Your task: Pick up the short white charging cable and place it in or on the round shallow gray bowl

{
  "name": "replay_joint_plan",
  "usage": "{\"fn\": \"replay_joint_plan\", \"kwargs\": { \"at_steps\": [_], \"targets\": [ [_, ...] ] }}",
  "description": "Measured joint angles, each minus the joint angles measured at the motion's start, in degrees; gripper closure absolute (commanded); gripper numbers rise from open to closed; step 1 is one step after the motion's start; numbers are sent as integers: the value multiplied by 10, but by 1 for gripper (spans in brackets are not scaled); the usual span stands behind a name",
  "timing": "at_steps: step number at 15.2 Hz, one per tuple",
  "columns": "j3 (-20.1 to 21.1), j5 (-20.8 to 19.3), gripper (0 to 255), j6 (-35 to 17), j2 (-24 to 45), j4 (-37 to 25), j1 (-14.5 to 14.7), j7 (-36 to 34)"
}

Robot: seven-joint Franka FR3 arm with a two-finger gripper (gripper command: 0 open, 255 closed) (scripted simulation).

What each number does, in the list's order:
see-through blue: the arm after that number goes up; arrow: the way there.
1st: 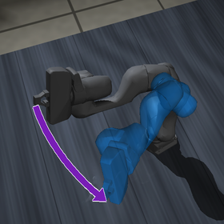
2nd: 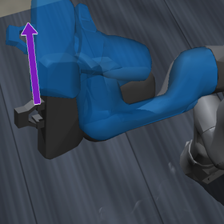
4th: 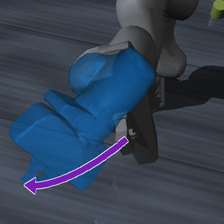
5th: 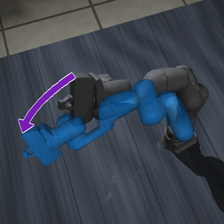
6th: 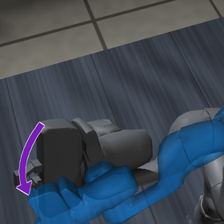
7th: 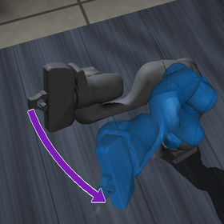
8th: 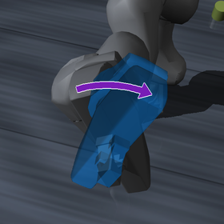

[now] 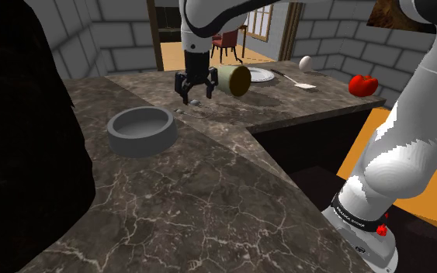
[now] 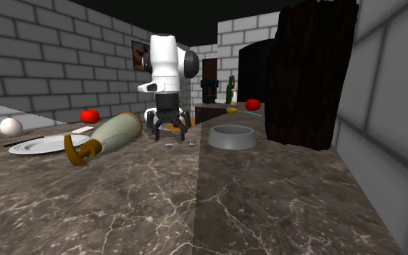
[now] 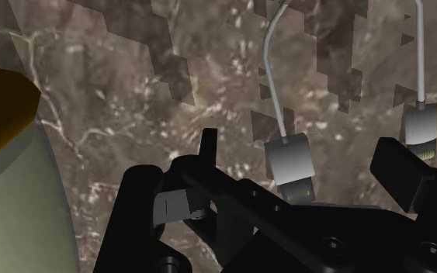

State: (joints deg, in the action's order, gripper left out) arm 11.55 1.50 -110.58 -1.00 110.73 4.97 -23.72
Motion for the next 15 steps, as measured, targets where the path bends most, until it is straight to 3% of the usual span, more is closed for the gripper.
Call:
{"fn": "replay_joint_plan", "kwargs": {
  "at_steps": [7, 8, 15],
  "targets": [
    [0, -1, 0, -13, 3, 10, 0, 0],
    [0, -1, 255, -13, 3, 10, 0, 0],
    [-3, -10, 255, -13, -2, 8, -2, -2]
  ]
}}
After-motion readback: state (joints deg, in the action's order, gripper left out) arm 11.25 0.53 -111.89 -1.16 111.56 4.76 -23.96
